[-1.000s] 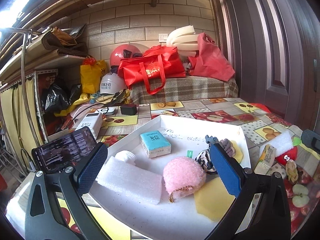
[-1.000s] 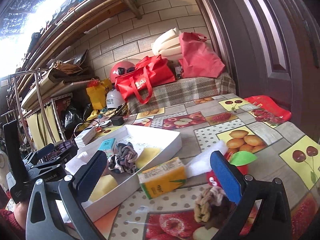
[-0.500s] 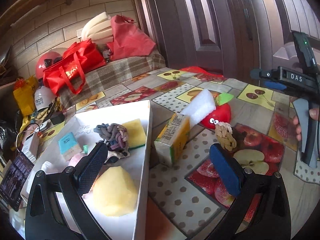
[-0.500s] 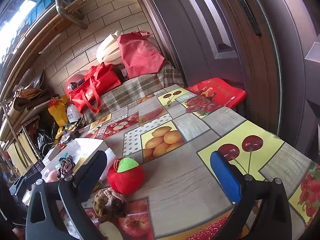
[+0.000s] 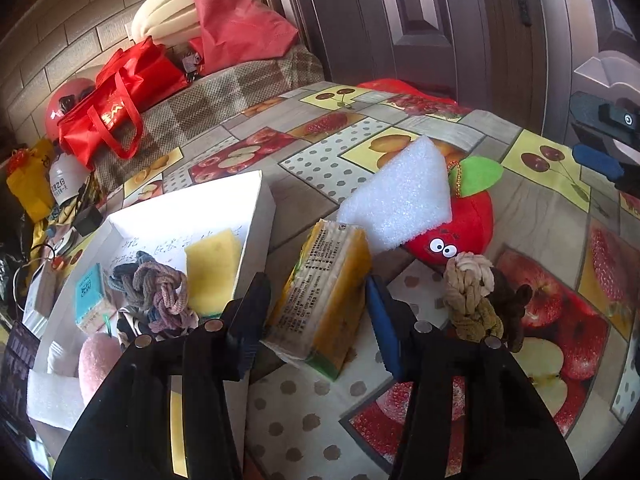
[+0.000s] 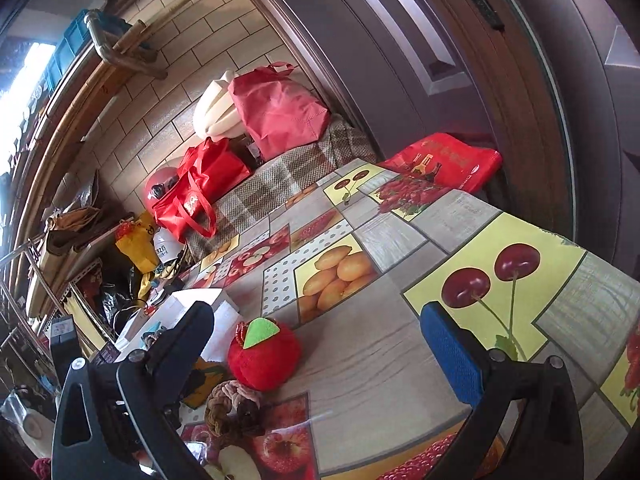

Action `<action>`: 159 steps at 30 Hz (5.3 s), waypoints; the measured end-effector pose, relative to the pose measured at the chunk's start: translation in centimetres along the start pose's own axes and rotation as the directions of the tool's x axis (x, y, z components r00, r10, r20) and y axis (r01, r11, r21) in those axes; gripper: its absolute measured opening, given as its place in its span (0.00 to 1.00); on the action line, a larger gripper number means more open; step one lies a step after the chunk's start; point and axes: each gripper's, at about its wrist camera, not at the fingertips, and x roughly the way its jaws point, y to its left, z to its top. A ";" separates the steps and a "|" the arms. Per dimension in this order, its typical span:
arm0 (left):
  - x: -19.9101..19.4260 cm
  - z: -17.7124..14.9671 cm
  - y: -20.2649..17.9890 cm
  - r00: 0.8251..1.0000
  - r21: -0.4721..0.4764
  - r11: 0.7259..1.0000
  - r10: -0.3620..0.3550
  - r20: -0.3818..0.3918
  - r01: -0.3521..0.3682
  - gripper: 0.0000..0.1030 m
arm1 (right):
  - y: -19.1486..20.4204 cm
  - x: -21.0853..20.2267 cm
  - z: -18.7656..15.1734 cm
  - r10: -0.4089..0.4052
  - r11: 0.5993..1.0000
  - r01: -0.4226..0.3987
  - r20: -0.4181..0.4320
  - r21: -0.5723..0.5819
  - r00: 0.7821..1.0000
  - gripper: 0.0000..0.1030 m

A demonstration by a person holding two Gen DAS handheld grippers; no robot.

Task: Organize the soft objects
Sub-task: 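Move both open tools toward the yellow tissue pack and beige rope toy on the table, then grasp the yellow tissue pack with the left tool while the right tool grasps the beige rope toy, then carry the yellow tissue pack over the white box while the right tool carries the rope toy there, then lower and release the tissue pack into the box while the right tool releases the rope toy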

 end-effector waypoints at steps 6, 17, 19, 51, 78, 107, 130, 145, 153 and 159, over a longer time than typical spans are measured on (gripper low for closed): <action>-0.4 -0.3 -0.6 0.998 0.017 0.998 -0.056 0.001 0.056 0.48 | 0.2 0.0 -0.1 0.004 1.000 -0.004 -0.008 0.001 1.000 1.00; 0.9 -0.3 0.1 0.990 -0.037 0.991 -0.127 -0.067 0.125 0.28 | 0.1 0.2 0.1 -0.019 1.000 0.019 -0.019 0.004 1.000 1.00; 0.4 -0.4 0.2 0.990 -0.046 0.991 -0.131 -0.042 0.129 0.25 | 0.1 0.1 0.1 -0.024 1.000 0.024 -0.016 0.003 1.000 1.00; -10.0 -5.2 3.9 0.945 -0.210 0.977 0.041 0.324 0.030 0.25 | 10.9 0.5 -4.0 0.020 0.873 -0.046 -0.059 -0.486 0.998 0.34; -10.9 -7.8 9.5 0.932 -0.284 0.951 0.208 0.298 -0.122 0.25 | 17.1 2.9 -7.0 0.066 0.812 -0.080 -0.046 -0.578 0.997 0.35; -8.0 -9.1 18.4 0.921 -0.385 0.887 0.344 0.180 -0.256 0.26 | 24.1 10.5 -9.3 0.073 0.748 -0.174 -0.181 -0.641 0.981 0.35; -4.5 -7.6 20.8 0.961 -0.382 0.902 0.258 0.096 -0.204 0.26 | 26.1 17.5 -8.4 0.003 0.740 -0.159 -0.233 -0.654 0.972 0.35; -4.1 -7.2 20.2 0.950 -0.348 0.901 0.302 0.075 -0.259 0.45 | 26.3 16.6 -8.3 0.048 0.729 -0.172 -0.202 -0.662 0.978 0.94; -5.1 -8.0 21.3 0.914 -0.438 0.836 0.399 0.071 -0.331 0.95 | 25.6 15.9 -7.7 0.075 0.760 -0.154 -0.150 -0.631 0.986 1.00; -6.3 -8.4 20.8 0.882 -0.447 0.814 0.459 0.106 -0.370 1.00 | 25.5 15.3 -7.7 0.086 0.763 -0.143 -0.120 -0.630 0.989 1.00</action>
